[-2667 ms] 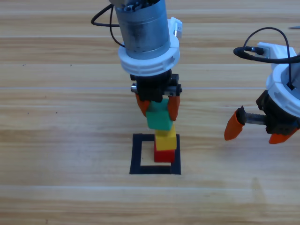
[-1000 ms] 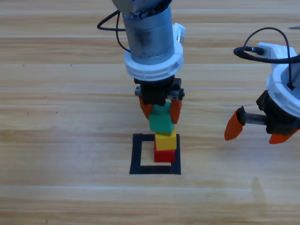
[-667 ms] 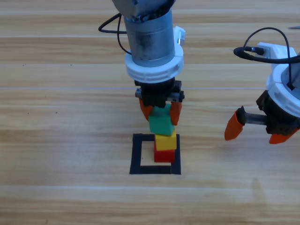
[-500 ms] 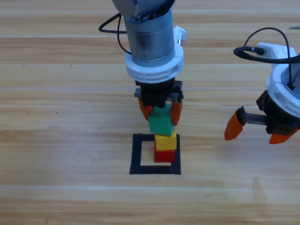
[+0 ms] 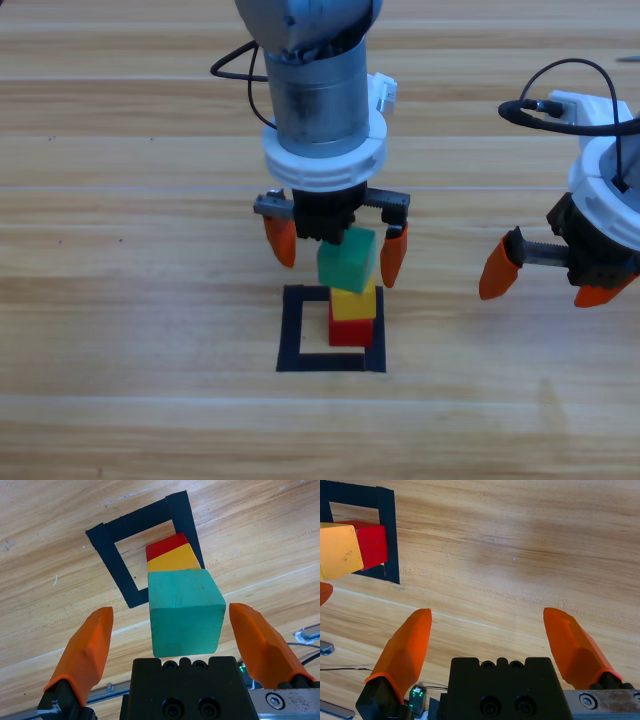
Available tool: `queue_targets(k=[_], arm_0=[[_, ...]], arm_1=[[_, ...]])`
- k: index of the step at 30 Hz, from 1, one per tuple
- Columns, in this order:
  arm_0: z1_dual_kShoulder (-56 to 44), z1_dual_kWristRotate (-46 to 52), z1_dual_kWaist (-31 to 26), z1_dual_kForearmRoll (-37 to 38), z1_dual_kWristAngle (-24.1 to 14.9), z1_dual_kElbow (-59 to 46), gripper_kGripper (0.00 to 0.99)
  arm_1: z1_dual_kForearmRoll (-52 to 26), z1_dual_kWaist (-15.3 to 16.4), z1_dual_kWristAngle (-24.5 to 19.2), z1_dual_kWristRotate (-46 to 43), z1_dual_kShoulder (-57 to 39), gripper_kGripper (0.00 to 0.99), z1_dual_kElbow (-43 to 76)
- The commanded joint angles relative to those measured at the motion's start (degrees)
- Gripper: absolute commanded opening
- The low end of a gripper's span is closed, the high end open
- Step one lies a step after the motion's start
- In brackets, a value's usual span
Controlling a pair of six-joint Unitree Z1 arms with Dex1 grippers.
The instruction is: Stack the blocks in the rectangular block: red at the bottom, yellow in the middle, green on top
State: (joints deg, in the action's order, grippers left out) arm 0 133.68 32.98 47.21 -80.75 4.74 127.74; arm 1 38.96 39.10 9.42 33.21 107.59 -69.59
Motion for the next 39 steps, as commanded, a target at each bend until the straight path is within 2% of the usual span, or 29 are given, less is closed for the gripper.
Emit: queue_targets(k=[1,9,15,17,21,25,26,27,30,31,33,36,39], arm_0=[[-1.84,-0.64,0.51,0.42,-0.08,-0.56,0.990],[-5.35,-1.25,-0.63,-0.02,1.59,3.22,0.990],[-12.30,-2.75,-3.00,-0.28,1.85,6.73,0.990],[-14.93,-4.42,-5.37,-0.28,1.24,8.49,0.990],[-18.63,-11.19,-11.70,0.16,-4.12,10.86,0.990],[-19.24,-18.31,-20.14,0.86,-3.33,4.80,0.990],[-20.91,-19.54,-21.19,3.67,-3.59,-0.12,0.990],[-25.13,-20.94,-22.07,11.50,-3.33,-10.93,0.990],[-42.80,-24.02,-25.68,45.60,0.10,-50.66,0.990],[-44.73,-24.19,-25.76,49.29,-0.08,-55.67,0.990],[-45.43,-25.69,-25.76,50.87,0.27,-59.45,0.990],[-49.65,-28.15,-25.76,60.01,0.27,-68.85,0.990],[-52.11,-30.35,-24.62,65.11,0.01,-75.01,0.990]], arm_1=[[-0.64,-1.39,-0.55,0.01,-1.24,0.989,1.82],[-0.64,-1.39,-0.46,0.01,-1.68,0.989,2.09],[-0.64,-1.39,-0.46,-0.08,-1.94,0.989,2.35],[-0.64,-1.39,-0.55,-0.08,-1.94,0.989,2.35],[-0.64,-1.39,-1.25,0.01,-1.85,0.989,1.91],[-0.64,-1.48,-2.22,0.01,-2.03,0.989,1.82],[-0.64,-1.48,-2.22,0.10,-2.03,0.989,1.82],[-0.64,-1.48,-2.22,0.10,-2.03,0.989,1.82],[-0.64,-1.48,-2.22,0.10,-2.03,0.989,1.82],[-0.64,-1.48,-2.22,0.10,-2.03,0.989,1.73],[-0.64,-1.48,-2.30,0.01,-2.03,0.989,1.82],[-0.64,-1.48,-2.13,0.10,-2.03,0.989,1.73],[-0.64,-1.48,-1.95,0.01,-1.94,0.989,1.56]])
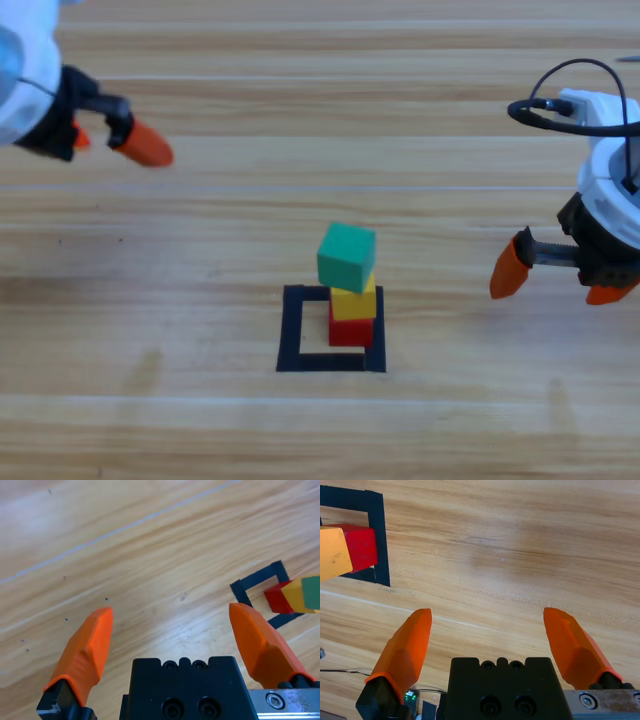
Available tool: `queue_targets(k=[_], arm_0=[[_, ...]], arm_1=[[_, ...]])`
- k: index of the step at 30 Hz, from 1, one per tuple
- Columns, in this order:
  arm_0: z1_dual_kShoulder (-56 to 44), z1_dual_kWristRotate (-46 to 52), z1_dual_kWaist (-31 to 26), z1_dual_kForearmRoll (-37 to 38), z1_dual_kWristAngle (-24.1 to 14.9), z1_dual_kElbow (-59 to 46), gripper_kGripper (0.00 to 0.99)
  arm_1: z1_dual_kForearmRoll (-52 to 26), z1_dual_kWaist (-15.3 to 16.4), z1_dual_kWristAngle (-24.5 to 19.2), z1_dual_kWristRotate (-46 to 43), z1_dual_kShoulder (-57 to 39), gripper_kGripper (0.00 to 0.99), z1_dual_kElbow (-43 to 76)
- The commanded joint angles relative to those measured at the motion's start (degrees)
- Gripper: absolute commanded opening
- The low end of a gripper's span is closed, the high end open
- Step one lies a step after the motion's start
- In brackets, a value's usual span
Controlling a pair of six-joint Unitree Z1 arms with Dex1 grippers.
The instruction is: Stack the blocks in the rectangular block: red at the bottom, yellow in the middle, green on top
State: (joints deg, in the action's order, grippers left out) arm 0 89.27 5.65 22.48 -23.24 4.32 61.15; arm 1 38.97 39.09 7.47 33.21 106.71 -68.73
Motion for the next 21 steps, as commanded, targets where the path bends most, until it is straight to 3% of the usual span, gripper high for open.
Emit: queue_targets(k=[1,11,21], arm_0=[[-7.53,-3.01,1.25,7.86,-0.63,-8.85,0.990],[0.03,-2.22,10.30,7.60,-5.64,-7.53,0.990],[5.13,-0.72,13.29,6.63,-6.08,-5.16,0.990]], arm_1=[[-0.65,-1.48,0.01,0.10,-1.07,0.989,0.70],[-0.65,-1.48,-0.43,0.10,-1.07,0.989,0.79],[-0.65,-1.48,-0.43,0.01,-1.07,0.989,0.70]])
